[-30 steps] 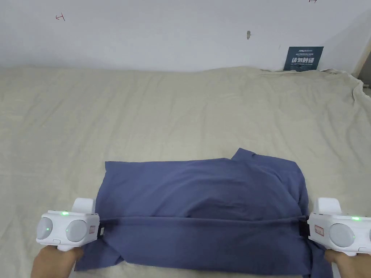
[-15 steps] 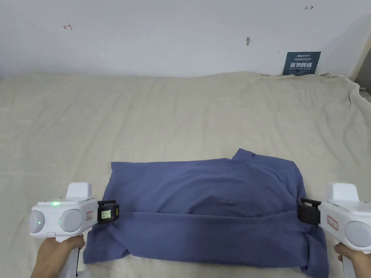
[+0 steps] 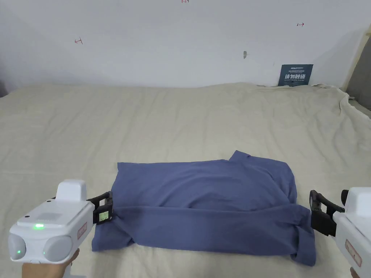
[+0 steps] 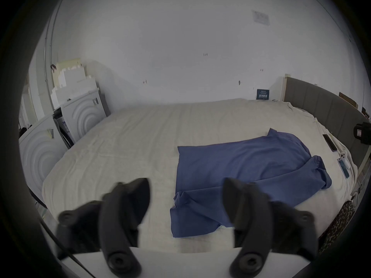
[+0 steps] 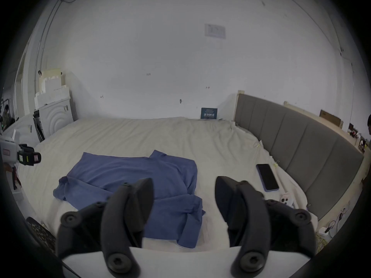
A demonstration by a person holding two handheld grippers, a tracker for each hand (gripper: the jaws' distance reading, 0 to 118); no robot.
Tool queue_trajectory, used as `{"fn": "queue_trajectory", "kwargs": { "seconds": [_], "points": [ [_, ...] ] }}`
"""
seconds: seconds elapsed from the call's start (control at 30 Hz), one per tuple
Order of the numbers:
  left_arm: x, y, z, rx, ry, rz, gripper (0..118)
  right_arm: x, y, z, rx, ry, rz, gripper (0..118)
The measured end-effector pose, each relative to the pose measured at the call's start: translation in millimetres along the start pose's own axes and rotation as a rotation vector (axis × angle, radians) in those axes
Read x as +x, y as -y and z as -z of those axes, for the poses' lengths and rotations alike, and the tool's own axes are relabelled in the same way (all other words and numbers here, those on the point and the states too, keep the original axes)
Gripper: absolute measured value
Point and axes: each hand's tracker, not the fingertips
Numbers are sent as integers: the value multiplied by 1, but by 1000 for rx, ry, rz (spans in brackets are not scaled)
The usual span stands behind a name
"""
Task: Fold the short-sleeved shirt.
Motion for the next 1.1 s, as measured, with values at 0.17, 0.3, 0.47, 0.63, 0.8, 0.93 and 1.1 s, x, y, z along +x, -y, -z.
{"fn": "queue_trajectory", "kwargs": {
  "seconds": [0.17, 0.3, 0.47, 0.63, 0.8, 0.93, 1.1],
  "points": [
    [7, 20, -16, 11, 19, -32, 0, 0, 19, -12, 34, 28, 20, 0],
    [6, 32, -11, -54, 38, -77, 0, 2, 26, -10, 19, 19, 32, 0],
    [-3, 31, 1, -99, 34, -99, 0, 5, 23, -5, 20, 22, 37, 0],
    [-14, 29, 31, -192, 34, -133, 0, 2, 21, 5, 8, 25, 34, 0],
    [-28, 35, 76, -384, 51, -191, 22, -3, 22, 17, -15, 18, 24, 0],
    [-34, 47, 105, -486, 39, -238, 86, -5, 25, 26, -34, 15, 27, 0],
    [-32, 64, 128, -570, 21, -206, 88, -8, 28, 35, -67, 16, 32, 0]
  ]
}}
